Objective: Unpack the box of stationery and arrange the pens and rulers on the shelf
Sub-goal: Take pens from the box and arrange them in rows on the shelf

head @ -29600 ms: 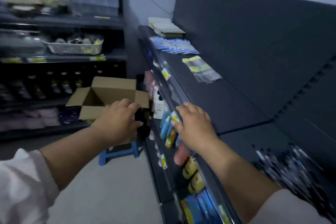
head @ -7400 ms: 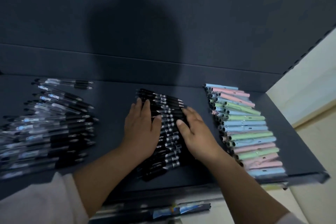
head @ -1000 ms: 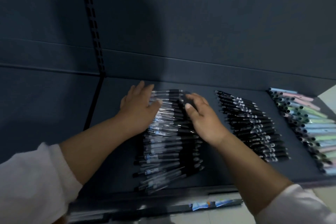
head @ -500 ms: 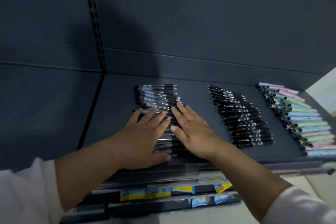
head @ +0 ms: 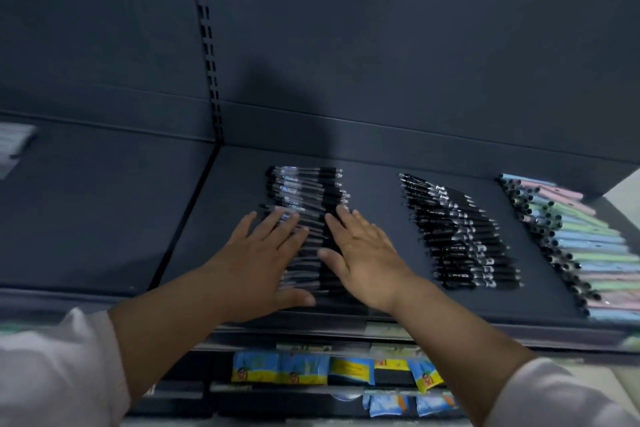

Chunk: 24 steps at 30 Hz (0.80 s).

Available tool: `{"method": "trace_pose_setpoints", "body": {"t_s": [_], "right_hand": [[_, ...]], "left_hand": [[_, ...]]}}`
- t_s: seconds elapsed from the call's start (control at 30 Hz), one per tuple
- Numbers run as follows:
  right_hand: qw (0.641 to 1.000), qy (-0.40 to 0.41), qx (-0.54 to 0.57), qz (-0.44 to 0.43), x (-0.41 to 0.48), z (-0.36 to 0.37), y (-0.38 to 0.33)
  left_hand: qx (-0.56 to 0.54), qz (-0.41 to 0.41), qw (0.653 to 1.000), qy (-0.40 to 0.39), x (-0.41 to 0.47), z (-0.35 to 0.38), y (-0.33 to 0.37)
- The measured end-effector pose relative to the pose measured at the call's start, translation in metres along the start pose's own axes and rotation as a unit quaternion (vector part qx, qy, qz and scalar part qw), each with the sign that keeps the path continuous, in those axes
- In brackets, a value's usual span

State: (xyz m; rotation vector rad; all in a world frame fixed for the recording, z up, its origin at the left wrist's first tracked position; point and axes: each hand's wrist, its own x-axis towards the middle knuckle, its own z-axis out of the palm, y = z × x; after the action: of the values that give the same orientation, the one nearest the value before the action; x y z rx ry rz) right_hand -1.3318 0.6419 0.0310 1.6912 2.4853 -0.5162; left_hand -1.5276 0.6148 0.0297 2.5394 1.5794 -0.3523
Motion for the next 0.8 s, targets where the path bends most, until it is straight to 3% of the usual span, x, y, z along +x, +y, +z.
{"method": "trace_pose_setpoints", "body": {"t_s": [0.4,0.57,0.8], "right_hand": [[0.997,0.073,0.034,-0.022,-0.005,-0.015,-0.014],[0.994,0.094,0.023,-0.060,-0.004,-0.013,-0.034],[0.988,0.094,0.000,-0.124,-0.002,-0.018,-0.083]], "left_hand": [[0.038,-0.051,0.984,0.166,-0.020,-0.008,-0.009],[0.064,-0.149,0.978,0.135,-0.054,-0.011,-0.019],[0.001,-0.204,0.968,0.149,-0.102,-0.011,-0.042]]}}
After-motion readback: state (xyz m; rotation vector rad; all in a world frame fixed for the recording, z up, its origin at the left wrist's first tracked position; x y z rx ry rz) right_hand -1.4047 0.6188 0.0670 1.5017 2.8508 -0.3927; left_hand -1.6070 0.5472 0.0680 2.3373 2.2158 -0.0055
